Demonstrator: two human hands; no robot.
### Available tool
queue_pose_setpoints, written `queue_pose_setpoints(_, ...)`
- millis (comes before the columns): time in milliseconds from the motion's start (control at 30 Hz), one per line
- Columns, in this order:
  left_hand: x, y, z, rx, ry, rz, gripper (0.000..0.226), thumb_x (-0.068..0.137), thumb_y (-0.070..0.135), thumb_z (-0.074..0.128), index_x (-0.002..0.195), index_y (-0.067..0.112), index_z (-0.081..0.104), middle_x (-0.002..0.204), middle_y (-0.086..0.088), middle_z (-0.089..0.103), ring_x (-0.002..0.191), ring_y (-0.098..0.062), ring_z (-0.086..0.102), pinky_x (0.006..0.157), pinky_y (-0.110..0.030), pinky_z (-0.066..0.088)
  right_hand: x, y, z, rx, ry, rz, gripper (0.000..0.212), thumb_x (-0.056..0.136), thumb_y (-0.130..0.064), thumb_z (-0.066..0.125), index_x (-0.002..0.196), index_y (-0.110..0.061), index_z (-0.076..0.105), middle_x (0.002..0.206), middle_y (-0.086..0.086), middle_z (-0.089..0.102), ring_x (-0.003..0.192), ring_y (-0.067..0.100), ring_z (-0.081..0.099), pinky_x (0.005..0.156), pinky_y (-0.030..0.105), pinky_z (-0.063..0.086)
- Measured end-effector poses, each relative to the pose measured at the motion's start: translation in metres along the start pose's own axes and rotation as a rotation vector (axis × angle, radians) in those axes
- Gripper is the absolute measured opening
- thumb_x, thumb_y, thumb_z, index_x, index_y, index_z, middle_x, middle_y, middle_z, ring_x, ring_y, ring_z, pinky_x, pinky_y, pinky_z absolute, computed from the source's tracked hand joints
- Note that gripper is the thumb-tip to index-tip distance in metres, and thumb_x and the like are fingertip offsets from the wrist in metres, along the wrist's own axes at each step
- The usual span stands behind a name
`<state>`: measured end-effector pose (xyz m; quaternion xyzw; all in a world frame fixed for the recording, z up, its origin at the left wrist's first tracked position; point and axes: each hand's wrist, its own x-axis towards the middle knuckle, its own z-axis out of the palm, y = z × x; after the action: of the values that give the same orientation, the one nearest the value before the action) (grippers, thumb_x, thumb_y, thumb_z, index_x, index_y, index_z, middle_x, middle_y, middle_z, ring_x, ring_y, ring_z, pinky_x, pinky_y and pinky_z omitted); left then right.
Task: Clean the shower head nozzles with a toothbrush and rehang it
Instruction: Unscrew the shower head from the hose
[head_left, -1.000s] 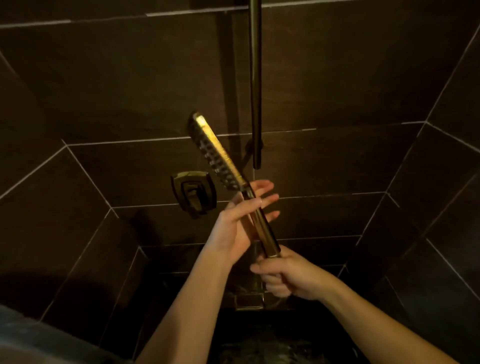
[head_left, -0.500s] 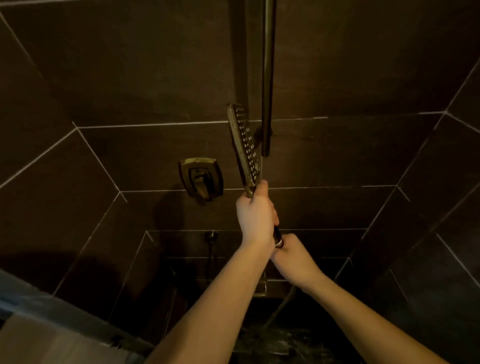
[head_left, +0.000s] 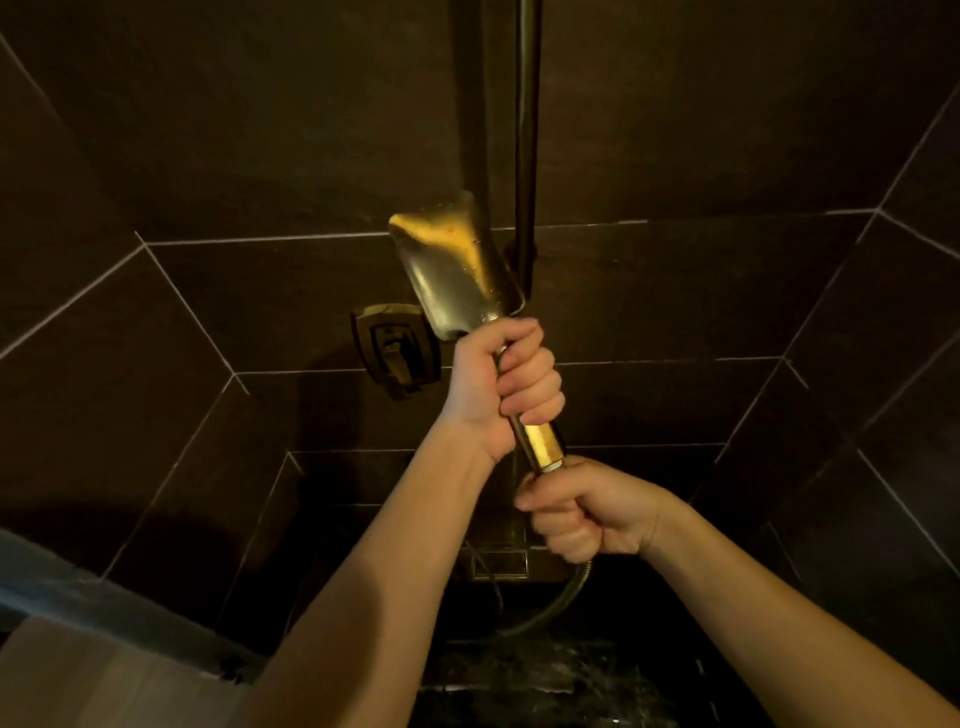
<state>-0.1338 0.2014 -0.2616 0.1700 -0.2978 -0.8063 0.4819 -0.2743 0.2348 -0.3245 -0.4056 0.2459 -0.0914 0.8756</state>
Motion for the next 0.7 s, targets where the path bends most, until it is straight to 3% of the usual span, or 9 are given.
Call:
queue_pose_setpoints(133,-0.003,-0.016,0.000,0.134,0.532,0.160,0.045,0.094,0.020,0.052,0.051,0.022,0.038,0.042,0.006,0.028,0.037,-0.010,0.022,0.039,-0.026,0.020,0.009,0.010,0.009,-0.537,0.652,-0.154,0.028,0.093,-0.019,0.057,0.066,-0.017,0.054,0.053,0.003,0.042,0.042,0.015,0.037,0.046,0.031,0.028)
queue_pose_setpoints(200,-0.005,-0.024,0.001,0.106,0.699,0.221,0.039,0.093,0.020,0.056,0.056,0.023,0.043,0.048,0.006,0.030,0.041,-0.011,0.024,0.042,-0.026,0.023,0.014,0.015,0.011,-0.671,0.812,-0.203,0.025,0.092,-0.021,0.058,0.068,-0.019,0.055,0.056,0.000,0.049,0.048,0.014,0.045,0.053,0.034,0.038)
queue_pose_setpoints(300,-0.012,-0.020,0.003,0.157,0.628,0.227,0.030,0.091,0.020,0.063,0.063,0.020,0.050,0.052,0.004,0.036,0.045,-0.011,0.034,0.049,-0.027,0.035,0.006,0.009,0.012,-0.595,0.730,-0.215,0.025,0.090,-0.016,0.060,0.066,-0.018,0.053,0.051,-0.002,0.045,0.042,0.013,0.041,0.047,0.029,0.034)
queue_pose_setpoints(400,-0.017,-0.007,0.004,0.202,0.281,0.224,0.021,0.089,0.020,0.063,0.070,0.014,0.056,0.059,-0.002,0.047,0.055,-0.016,0.051,0.069,-0.034,0.050,-0.006,0.002,0.011,-0.337,0.459,-0.208,0.021,0.081,-0.011,0.061,0.065,-0.008,0.047,0.046,0.001,0.032,0.035,0.012,0.026,0.039,0.024,0.015)
queue_pose_setpoints(467,-0.019,-0.001,0.004,0.128,0.022,0.217,0.011,0.084,0.020,0.063,0.079,0.010,0.061,0.067,-0.007,0.059,0.066,-0.021,0.062,0.076,-0.038,0.055,-0.007,0.002,0.009,-0.213,0.254,-0.136,0.033,0.080,-0.007,0.060,0.056,-0.012,0.037,0.043,-0.001,0.028,0.032,0.008,0.022,0.039,0.021,0.008)
queue_pose_setpoints(533,-0.019,0.003,0.005,0.070,-0.157,0.157,0.013,0.082,0.020,0.061,0.080,0.008,0.064,0.068,-0.008,0.065,0.067,-0.023,0.068,0.072,-0.037,0.058,-0.006,0.003,0.010,-0.127,0.075,-0.023,0.041,0.083,-0.007,0.057,0.052,-0.017,0.033,0.042,-0.005,0.028,0.031,0.004,0.021,0.037,0.016,0.008)
queue_pose_setpoints(567,-0.019,0.004,0.007,0.072,-0.195,0.121,0.018,0.085,0.021,0.059,0.072,0.009,0.063,0.058,-0.005,0.062,0.055,-0.018,0.065,0.063,-0.034,0.058,-0.006,0.003,0.011,-0.082,0.024,0.007,0.042,0.084,-0.008,0.056,0.051,-0.019,0.032,0.041,-0.006,0.028,0.031,0.002,0.022,0.037,0.015,0.009)
queue_pose_setpoints(633,-0.015,0.004,0.011,0.095,-0.106,0.063,0.041,0.095,0.024,0.054,0.055,0.016,0.050,0.039,0.005,0.042,0.032,-0.009,0.043,0.041,-0.024,0.045,-0.008,0.000,0.014,-0.023,0.058,0.003,0.042,0.086,-0.009,0.055,0.052,-0.019,0.034,0.042,-0.006,0.030,0.031,0.002,0.024,0.036,0.015,0.010)
queue_pose_setpoints(700,-0.011,0.001,0.014,0.151,0.163,0.094,0.050,0.099,0.029,0.053,0.052,0.019,0.040,0.038,0.007,0.030,0.030,-0.008,0.027,0.035,-0.022,0.028,-0.004,0.000,0.016,-0.135,0.305,-0.080,0.036,0.090,-0.008,0.055,0.057,-0.017,0.042,0.045,-0.003,0.034,0.034,0.008,0.027,0.038,0.021,0.012)
